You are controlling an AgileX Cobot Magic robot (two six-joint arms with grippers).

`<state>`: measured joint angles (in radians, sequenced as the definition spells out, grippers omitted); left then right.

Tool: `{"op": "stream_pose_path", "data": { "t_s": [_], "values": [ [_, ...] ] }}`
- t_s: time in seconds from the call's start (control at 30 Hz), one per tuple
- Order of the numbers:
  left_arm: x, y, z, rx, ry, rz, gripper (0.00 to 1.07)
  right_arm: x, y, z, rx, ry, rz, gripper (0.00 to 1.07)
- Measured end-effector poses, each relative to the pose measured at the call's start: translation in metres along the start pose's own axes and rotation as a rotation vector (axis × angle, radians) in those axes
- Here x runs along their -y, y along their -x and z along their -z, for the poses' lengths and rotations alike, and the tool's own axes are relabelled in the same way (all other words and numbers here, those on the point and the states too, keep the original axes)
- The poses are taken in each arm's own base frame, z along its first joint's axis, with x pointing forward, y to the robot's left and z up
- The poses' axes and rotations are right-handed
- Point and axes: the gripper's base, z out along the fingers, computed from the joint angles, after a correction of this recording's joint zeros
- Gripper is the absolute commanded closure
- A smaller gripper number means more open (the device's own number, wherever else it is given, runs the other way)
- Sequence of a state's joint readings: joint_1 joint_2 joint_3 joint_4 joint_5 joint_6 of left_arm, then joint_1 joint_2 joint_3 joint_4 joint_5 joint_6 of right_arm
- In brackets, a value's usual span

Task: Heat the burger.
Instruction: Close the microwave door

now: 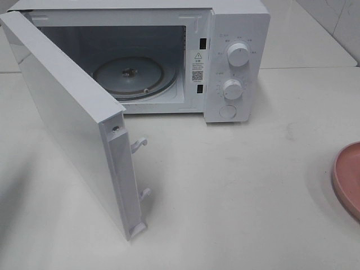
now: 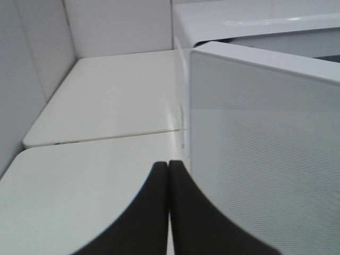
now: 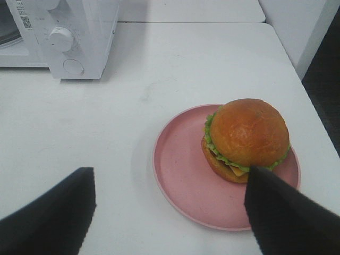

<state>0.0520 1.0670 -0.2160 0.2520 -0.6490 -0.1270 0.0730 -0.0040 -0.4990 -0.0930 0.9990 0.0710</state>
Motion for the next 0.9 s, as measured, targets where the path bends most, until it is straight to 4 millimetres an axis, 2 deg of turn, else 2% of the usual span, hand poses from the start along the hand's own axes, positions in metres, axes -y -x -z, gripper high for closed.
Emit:
{"op": "stream_pose_path", "data": {
  "t_s": [0.07, 0.27, 0.33, 0.43, 0.6, 0.7, 0.77, 0.9],
  "values": [
    [0.009, -0.004, -0.011, 0.032, -0.111, 0.002, 1.07, 0.0, 0.0, 0.0, 0.0, 0.0, 0.0, 0.32],
    [0.017, -0.007, -0.023, 0.031, -0.203, 0.004, 1.07, 0.0, 0.0, 0.0, 0.0, 0.0, 0.0, 0.32],
    [0.032, -0.01, -0.035, 0.008, -0.29, -0.003, 1.07, 0.0, 0.0, 0.0, 0.0, 0.0, 0.0, 0.32],
    [0.043, -0.015, -0.04, -0.012, -0.335, 0.015, 1.07, 0.0, 0.0, 0.0, 0.0, 0.0, 0.0, 0.32],
    [0.061, -0.024, -0.045, -0.042, -0.37, 0.024, 1.07, 0.0, 0.0, 0.0, 0.0, 0.0, 0.0, 0.32],
    [0.064, -0.025, -0.045, -0.039, -0.372, 0.028, 1.07, 0.0, 0.0, 0.0, 0.0, 0.0, 0.0, 0.32],
    [0.077, -0.029, -0.048, -0.041, -0.354, 0.053, 1.07, 0.0, 0.0, 0.0, 0.0, 0.0, 0.0, 0.32],
    [0.087, -0.031, -0.052, -0.049, -0.331, 0.059, 1.07, 0.0, 0.0, 0.0, 0.0, 0.0, 0.0, 0.32]
  ]
}}
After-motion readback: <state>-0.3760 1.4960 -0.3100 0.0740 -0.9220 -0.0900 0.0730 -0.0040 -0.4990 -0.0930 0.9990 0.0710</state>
